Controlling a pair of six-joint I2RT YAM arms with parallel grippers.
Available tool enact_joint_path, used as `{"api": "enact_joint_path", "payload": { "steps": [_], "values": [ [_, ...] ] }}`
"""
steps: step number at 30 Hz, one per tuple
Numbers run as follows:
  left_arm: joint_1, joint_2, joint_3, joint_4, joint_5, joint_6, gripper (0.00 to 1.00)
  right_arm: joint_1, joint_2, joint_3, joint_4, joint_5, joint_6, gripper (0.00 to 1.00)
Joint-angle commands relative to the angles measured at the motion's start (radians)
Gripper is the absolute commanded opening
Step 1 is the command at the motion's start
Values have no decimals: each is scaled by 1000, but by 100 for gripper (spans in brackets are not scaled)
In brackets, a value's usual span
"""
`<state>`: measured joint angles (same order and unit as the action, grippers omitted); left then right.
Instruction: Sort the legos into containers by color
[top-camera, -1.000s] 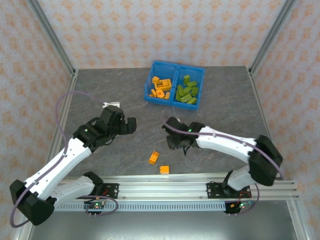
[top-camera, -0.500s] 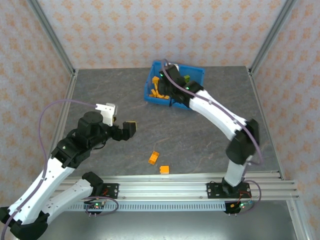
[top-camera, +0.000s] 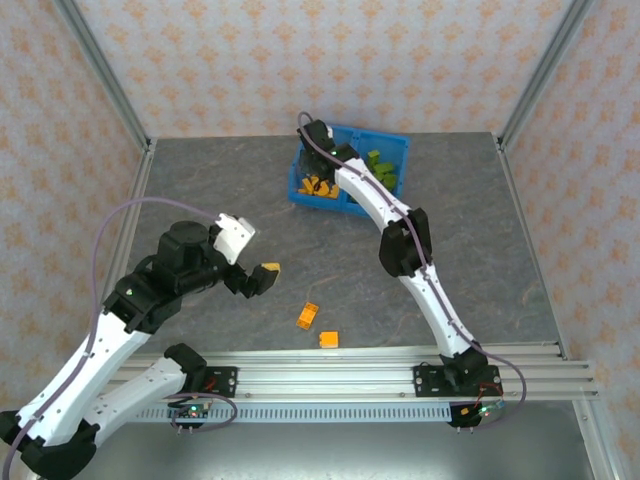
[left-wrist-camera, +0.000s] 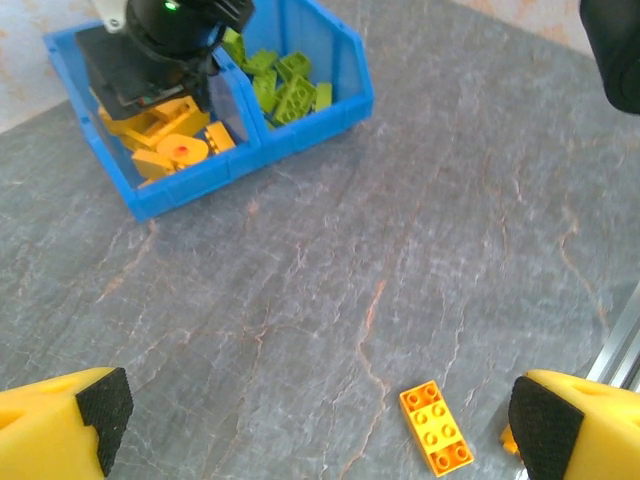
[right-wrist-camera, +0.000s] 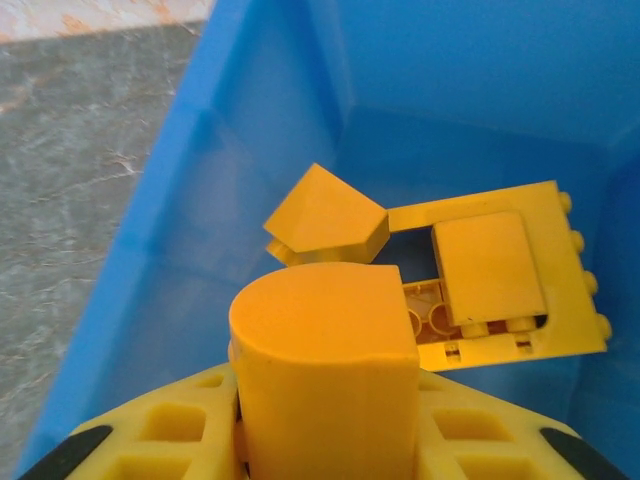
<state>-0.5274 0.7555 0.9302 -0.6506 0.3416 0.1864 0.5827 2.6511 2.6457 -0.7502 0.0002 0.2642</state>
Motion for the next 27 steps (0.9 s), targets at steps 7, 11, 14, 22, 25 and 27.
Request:
{"api": "enact_joint_path", "payload": {
  "steps": [7,11,14,22,25,27],
  "values": [
    [7,22,-34,42,-10,101,100,-1,-18,94,-18,-17,-6,55],
    [10,24,-30,42,-21,103,100,-1,-91,92,-42,-19,-16,56],
    [13,18,-32,38,-30,101,100,-2,-192,64,-99,-34,-24,57],
    [19,-11,-50,40,-112,96,100,3,-836,-761,40,-174,-1,63],
    [21,-23,-65,40,-158,91,100,33,-1085,-1080,74,-199,50,68],
    [22,-30,-76,38,-183,89,100,79,-1207,-1241,50,-174,106,70]
  ]
}}
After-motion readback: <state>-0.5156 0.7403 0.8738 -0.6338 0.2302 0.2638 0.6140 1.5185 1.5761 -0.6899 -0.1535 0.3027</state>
